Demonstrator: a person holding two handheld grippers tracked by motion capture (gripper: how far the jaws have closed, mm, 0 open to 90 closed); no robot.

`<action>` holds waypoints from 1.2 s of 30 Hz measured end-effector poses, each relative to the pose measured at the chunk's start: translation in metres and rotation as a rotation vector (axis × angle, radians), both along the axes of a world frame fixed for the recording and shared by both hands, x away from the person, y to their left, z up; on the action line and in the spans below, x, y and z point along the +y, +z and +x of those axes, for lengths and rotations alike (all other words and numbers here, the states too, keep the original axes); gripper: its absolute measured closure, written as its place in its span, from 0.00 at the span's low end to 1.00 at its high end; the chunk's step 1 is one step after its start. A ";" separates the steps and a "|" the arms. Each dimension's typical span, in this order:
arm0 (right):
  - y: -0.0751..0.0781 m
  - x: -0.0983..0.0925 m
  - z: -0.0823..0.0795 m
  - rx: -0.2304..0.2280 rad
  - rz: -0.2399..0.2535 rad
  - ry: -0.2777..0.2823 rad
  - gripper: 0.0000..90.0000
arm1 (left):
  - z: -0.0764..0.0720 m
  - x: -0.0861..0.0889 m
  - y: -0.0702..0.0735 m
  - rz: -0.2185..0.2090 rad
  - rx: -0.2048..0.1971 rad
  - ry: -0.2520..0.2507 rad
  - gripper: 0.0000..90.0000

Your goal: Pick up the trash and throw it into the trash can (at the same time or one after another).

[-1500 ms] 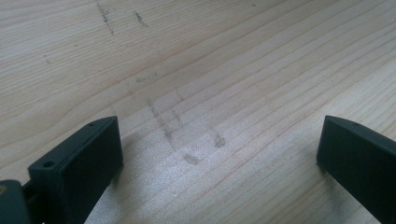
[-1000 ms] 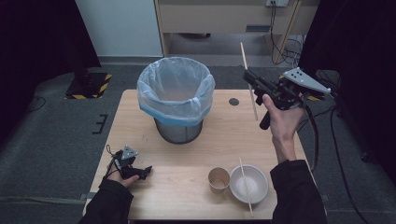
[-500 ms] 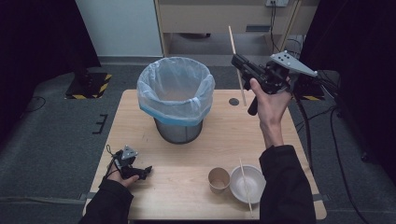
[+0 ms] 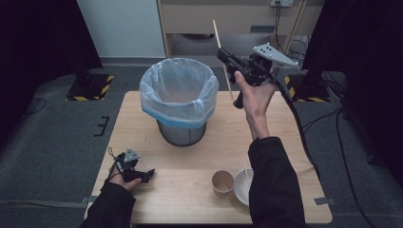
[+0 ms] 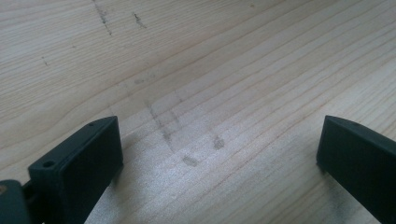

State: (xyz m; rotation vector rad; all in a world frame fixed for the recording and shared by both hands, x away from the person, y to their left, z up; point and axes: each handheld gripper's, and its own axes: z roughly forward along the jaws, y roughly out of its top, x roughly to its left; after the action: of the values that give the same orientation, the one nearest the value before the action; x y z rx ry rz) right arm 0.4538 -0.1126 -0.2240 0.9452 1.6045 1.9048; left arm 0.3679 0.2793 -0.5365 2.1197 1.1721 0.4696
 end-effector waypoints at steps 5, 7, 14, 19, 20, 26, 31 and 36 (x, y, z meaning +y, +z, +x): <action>0.004 0.009 0.009 -0.006 -0.005 0.002 0.95 | 0.000 0.000 0.000 0.001 0.001 -0.002 0.00; 0.004 0.013 0.013 -0.005 0.000 0.006 0.95 | 0.000 0.000 0.000 0.000 0.000 -0.003 0.00; 0.007 0.027 0.025 -0.010 0.006 0.009 0.95 | 0.000 0.000 0.000 -0.001 0.000 -0.003 0.00; 0.004 0.037 0.035 -0.010 0.027 0.014 0.95 | 0.000 0.000 0.000 -0.001 0.000 -0.003 0.00; 0.003 0.040 0.037 -0.011 0.030 0.014 0.95 | 0.000 0.000 0.000 -0.001 0.001 -0.003 0.00; -0.006 0.053 0.046 -0.009 0.019 0.005 0.95 | 0.000 0.000 0.000 -0.001 0.000 -0.005 0.00; -0.016 0.069 0.055 -0.022 -0.005 -0.009 0.95 | 0.000 0.000 0.000 -0.001 0.000 -0.006 0.00; -0.022 0.082 0.063 -0.020 -0.002 -0.007 0.95 | 0.000 0.000 0.000 -0.001 0.001 -0.006 0.00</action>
State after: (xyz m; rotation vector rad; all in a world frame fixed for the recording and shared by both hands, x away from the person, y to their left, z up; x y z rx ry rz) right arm 0.5169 -0.0310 -0.2463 0.9273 1.5893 1.9022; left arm 0.3681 0.2792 -0.5365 2.1220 1.1659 0.4653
